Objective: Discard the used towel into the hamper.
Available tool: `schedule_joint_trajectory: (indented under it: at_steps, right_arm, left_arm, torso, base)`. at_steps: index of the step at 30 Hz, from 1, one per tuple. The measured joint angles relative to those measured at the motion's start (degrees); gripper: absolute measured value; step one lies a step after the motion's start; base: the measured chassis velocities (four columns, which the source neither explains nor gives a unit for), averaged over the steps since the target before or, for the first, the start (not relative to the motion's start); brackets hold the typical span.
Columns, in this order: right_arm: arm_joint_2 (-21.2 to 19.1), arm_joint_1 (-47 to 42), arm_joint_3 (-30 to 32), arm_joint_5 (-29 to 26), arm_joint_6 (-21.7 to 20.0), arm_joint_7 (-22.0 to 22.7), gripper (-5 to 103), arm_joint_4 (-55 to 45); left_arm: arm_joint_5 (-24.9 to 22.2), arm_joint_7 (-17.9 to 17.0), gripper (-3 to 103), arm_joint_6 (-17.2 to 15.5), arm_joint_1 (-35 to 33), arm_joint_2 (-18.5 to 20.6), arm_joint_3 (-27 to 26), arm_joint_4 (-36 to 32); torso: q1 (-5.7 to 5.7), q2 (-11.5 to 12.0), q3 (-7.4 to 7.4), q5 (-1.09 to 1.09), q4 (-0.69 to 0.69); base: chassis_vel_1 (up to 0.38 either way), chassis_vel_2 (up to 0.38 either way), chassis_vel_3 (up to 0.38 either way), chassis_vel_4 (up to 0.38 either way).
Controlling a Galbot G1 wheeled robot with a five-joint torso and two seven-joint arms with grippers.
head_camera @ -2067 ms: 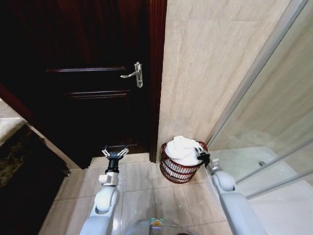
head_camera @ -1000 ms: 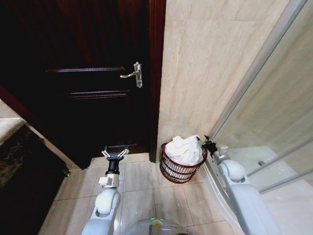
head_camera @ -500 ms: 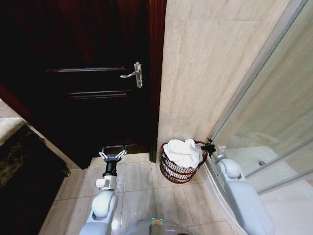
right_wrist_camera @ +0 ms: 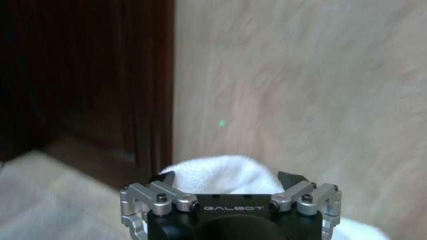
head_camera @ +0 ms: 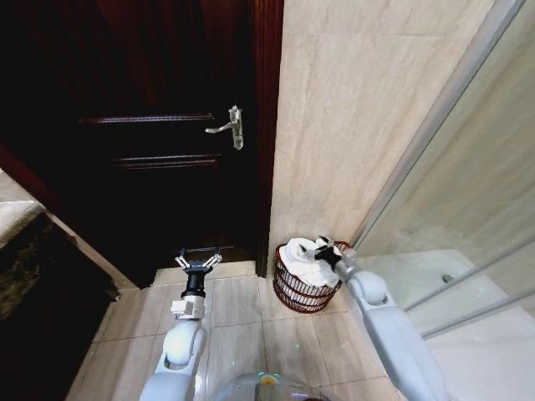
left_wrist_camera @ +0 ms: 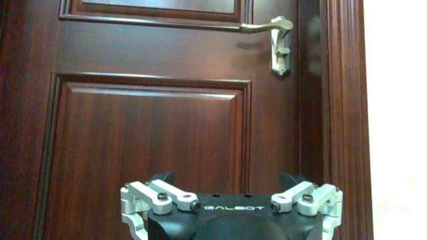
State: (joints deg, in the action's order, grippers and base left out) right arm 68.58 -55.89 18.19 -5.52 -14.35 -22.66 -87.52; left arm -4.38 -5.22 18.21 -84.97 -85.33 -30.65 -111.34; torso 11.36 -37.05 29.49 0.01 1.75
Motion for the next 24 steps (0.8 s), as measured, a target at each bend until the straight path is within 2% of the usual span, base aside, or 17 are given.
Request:
schedule_joint_trajectory:
  at_steps: [7,13,18,19,22,24]
  right_arm:
    - [1.1,4.0,-1.4,4.7,-0.4,0.1,100,10.2]
    - [-0.4,4.6,0.3,1.9,-2.3,1.3,100,14.3]
    - [-2.1,3.9,1.6,-6.2,-10.7,0.7,100,14.6]
    - [-2.1,3.9,1.6,-6.2,-10.7,0.7,100,14.6]
    - [-1.7,6.5,1.2,-10.6,-18.0,-0.7,100,16.6]
    - [-1.0,8.3,0.6,-11.3,-19.3,-1.1,100,18.7]
  left_arm:
    - [0.1,-0.2,100,0.0,0.0,-0.1,-0.3,0.2]
    - [-0.1,-0.2,100,0.1,0.0,0.0,-0.6,0.3]
    - [0.2,-0.1,100,0.6,0.9,-0.4,-0.2,2.4]
    - [0.2,-0.1,100,0.6,0.9,-0.4,-0.2,2.4]
    - [0.9,0.1,100,0.7,1.7,-1.0,0.5,3.2]
    - [1.0,0.1,100,0.7,1.8,-1.1,0.7,3.3]
  torso:
    - [0.00,0.0,0.00,0.00,0.01]
    - [0.00,0.0,0.00,0.00,0.00]
    - [0.00,0.0,-0.01,-0.01,-0.02]
    - [0.00,0.0,-0.01,-0.01,-0.02]
    - [-0.01,0.0,-0.01,-0.03,-0.03]
    - [-0.01,0.0,-0.01,-0.03,-0.02]
  base:
    - [0.000,0.000,0.000,0.000]
    - [0.000,0.000,0.000,0.000]
    - [0.000,0.000,0.000,0.000]
    - [0.000,0.000,0.000,0.000]
    - [0.000,0.000,0.000,0.000]
    - [0.000,0.000,0.000,0.000]
